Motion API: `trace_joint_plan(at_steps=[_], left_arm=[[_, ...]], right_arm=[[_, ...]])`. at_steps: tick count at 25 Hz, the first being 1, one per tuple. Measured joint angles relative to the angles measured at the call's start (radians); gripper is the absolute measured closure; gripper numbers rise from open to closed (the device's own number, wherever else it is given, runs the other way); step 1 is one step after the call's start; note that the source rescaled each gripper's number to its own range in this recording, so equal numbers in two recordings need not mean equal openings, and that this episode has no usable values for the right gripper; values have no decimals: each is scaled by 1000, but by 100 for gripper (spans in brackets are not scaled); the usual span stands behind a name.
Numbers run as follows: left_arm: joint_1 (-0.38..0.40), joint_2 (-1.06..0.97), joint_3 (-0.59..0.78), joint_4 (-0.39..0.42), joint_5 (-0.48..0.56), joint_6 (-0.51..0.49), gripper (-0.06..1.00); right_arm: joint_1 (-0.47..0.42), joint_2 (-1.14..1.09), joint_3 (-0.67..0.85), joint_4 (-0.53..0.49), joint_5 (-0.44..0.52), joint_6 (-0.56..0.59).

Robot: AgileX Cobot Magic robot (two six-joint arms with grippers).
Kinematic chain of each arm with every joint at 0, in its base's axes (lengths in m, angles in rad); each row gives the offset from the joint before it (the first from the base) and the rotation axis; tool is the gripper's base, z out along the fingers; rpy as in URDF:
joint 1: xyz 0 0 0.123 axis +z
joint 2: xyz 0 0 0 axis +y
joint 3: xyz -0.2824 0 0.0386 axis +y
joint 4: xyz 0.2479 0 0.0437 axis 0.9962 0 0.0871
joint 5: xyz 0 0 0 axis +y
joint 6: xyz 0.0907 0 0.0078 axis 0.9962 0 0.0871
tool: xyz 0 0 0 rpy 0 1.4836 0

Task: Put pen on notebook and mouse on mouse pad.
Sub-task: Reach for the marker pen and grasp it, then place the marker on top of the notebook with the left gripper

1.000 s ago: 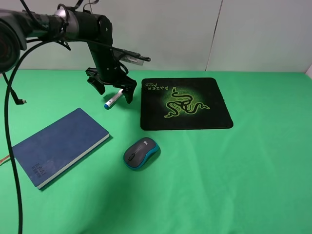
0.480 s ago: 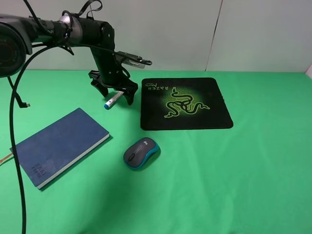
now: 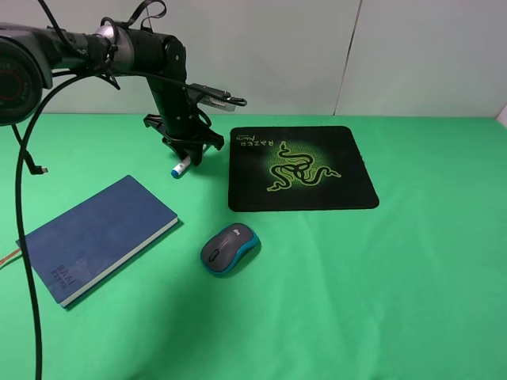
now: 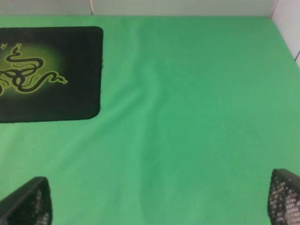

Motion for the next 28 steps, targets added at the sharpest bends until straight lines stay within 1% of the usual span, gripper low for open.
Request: trace_joint_plan(at_steps=[6,8,12,16,21,24,28], left_arm=[[0,0,-2,-1,3,0,93],[0,-1,-11,-1,26,-4,93],[0,-36,-38,-1,127,-33,93],[0,-92,-47,10,226,-38,93],[0,-148,-45,22,302,-20,93],[0,-183,-7,21,302,0,93],[0,-263,101,20,298,23,93]], right_arm=[[0,0,0,0,0,0],[0,0,0,0,0,0],[0,0,0,0,0,0],[0,0,0,0,0,0],[0,0,0,0,0,0],[0,0,0,0,0,0],[0,0,0,0,0,0]])
